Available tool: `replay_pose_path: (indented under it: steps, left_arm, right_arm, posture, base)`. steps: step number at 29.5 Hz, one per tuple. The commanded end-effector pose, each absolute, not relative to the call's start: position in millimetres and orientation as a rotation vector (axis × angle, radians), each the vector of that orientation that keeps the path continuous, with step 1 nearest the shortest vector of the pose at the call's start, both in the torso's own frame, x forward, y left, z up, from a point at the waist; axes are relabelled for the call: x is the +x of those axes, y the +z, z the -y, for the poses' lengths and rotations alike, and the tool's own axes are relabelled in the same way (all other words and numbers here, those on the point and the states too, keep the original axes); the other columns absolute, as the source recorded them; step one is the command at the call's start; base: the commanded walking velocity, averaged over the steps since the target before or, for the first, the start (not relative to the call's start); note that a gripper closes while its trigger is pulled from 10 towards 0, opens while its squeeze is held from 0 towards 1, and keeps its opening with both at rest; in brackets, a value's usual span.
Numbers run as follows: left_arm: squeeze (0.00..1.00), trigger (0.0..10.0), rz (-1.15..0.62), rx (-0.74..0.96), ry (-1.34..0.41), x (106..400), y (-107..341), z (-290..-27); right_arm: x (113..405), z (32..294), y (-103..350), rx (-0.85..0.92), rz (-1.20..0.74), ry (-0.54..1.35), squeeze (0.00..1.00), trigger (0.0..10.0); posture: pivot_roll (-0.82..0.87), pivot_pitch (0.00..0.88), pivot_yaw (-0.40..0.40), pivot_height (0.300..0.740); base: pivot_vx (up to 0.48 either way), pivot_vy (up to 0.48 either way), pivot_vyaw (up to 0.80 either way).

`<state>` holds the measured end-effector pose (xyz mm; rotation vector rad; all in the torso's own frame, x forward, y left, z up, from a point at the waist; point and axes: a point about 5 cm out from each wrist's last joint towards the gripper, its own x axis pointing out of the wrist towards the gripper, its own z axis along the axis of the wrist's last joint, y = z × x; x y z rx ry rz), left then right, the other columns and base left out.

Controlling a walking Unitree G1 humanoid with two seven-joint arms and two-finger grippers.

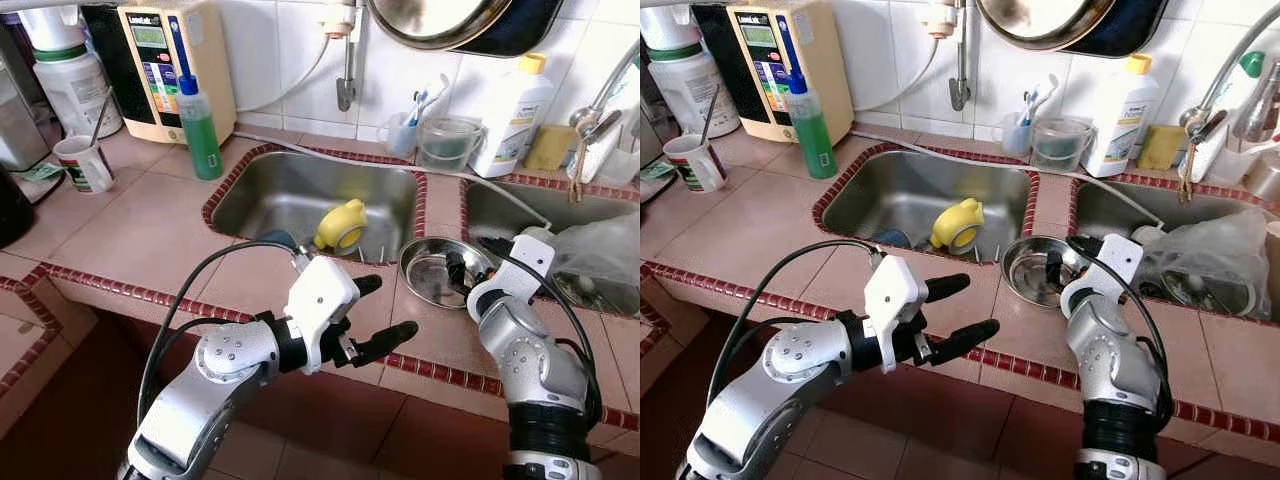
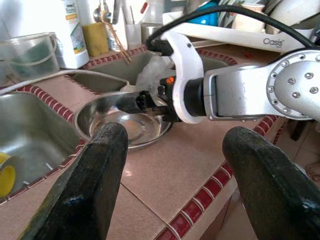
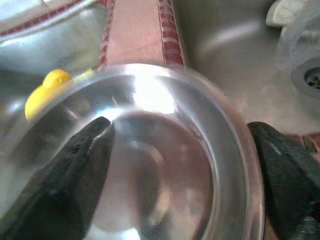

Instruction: Kitchen organization

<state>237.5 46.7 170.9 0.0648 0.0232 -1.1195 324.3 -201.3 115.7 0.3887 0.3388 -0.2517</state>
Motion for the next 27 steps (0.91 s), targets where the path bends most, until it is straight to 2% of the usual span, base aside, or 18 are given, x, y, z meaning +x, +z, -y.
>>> replay_pose_path:
  steps: [1,2,3,27]
  left_arm:
    - [0.00,10.0,-0.011,0.073,-1.121,236.1,175.2,-46.8]
    - [0.00,10.0,-0.010,0.073,-1.118,236.5,175.5,-47.0]
    - [0.00,10.0,-0.008,0.073,-1.116,236.7,176.0,-47.1]
    - [0.00,10.0,-0.016,0.085,-1.124,236.0,176.5,-47.8]
  right_arm:
    - [323.7,200.4,111.4,0.406,-0.372,-0.251,0.00,4.2]
    - [322.9,200.7,108.7,0.408,-0.392,-0.255,0.00,3.4]
    - [322.3,201.6,107.3,0.410,-0.399,-0.267,0.00,0.0]
    - [323.0,203.6,106.5,0.471,-0.435,-0.291,0.00,0.0]
  posture:
    - [0.02,0.000,-0.011,0.740]
    - [0.02,0.000,-0.010,0.740]
    - [0.02,0.000,-0.009,0.740]
    - [0.03,0.000,-0.008,0.740]
  base:
    - [0.000,0.000,0.00]
    - [0.000,0.000,0.00]
    - [0.000,0.000,0.00]
    - [0.000,0.000,0.00]
